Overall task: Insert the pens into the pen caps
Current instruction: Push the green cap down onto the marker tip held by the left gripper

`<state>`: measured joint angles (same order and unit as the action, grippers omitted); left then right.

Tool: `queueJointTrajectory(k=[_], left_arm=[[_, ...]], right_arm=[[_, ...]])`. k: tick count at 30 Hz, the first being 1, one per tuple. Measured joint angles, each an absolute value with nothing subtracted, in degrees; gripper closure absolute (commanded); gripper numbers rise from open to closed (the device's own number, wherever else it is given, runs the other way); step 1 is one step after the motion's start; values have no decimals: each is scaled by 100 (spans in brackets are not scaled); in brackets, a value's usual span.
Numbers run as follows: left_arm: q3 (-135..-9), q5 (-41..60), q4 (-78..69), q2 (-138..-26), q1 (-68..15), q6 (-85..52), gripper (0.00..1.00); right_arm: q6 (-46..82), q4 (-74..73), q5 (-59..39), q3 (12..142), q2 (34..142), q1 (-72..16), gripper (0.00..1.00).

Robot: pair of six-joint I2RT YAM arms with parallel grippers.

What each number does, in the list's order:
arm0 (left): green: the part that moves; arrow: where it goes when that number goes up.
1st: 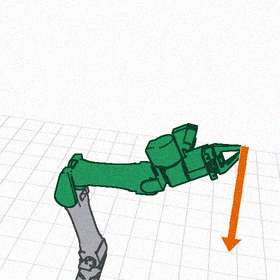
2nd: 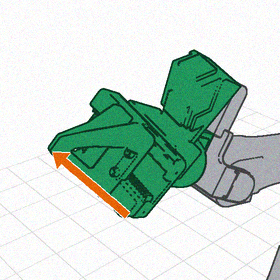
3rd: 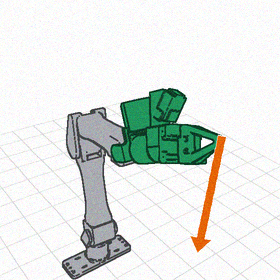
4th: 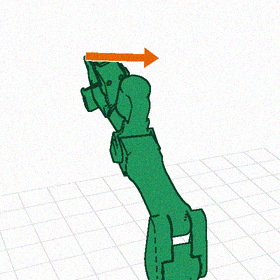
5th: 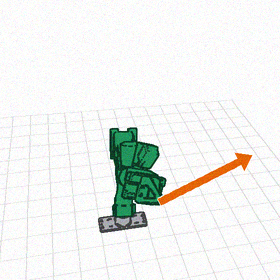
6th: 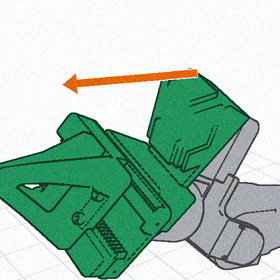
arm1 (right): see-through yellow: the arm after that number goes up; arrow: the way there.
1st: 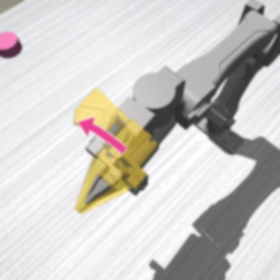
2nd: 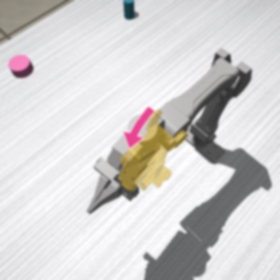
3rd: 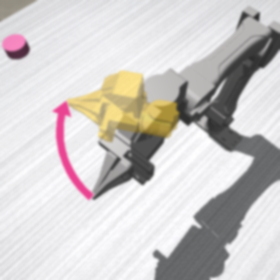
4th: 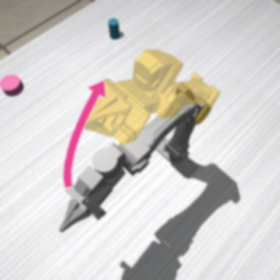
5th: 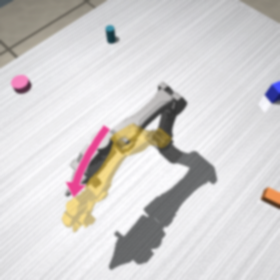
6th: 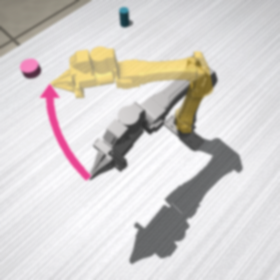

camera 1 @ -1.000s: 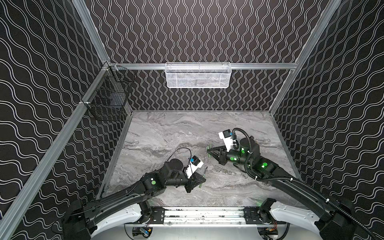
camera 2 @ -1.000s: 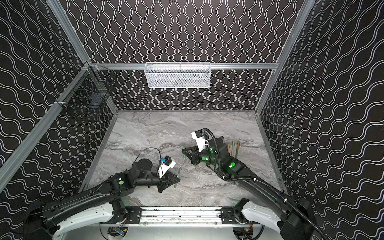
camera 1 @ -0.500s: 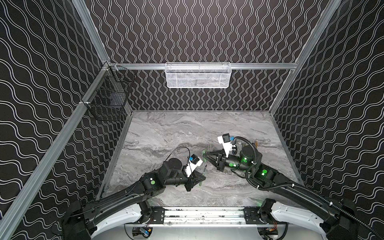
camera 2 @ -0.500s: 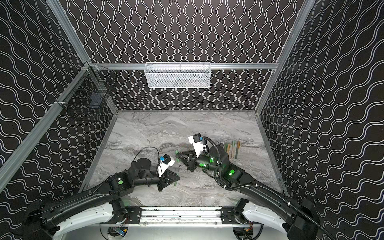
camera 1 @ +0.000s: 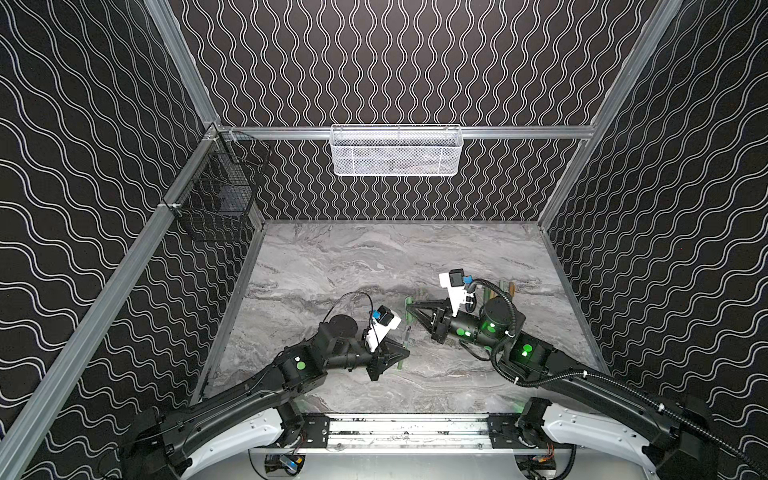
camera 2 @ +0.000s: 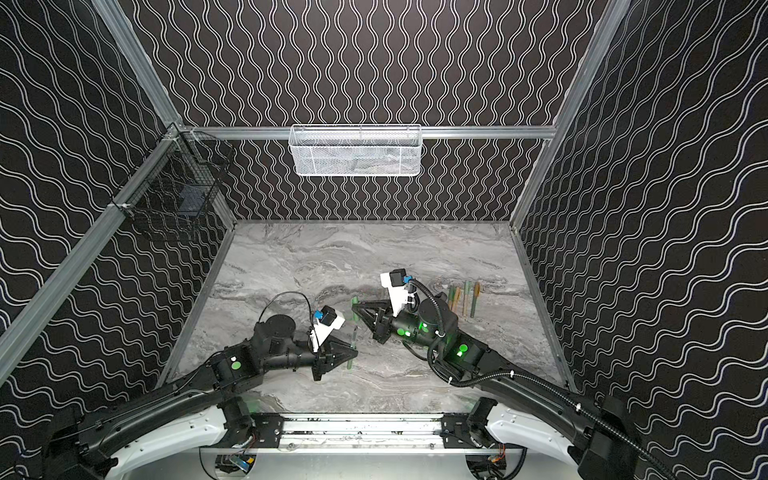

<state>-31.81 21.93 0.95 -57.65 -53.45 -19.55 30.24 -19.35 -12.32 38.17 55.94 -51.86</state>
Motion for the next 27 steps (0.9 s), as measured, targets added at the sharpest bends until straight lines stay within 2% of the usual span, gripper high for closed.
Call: queueJointTrajectory(k=[27], left_arm=[[-3124,2270,-21,-5520,-5245,-1975,100]], right_arm=[[3020,-1979,-1090,3850,5695,-5481,97]])
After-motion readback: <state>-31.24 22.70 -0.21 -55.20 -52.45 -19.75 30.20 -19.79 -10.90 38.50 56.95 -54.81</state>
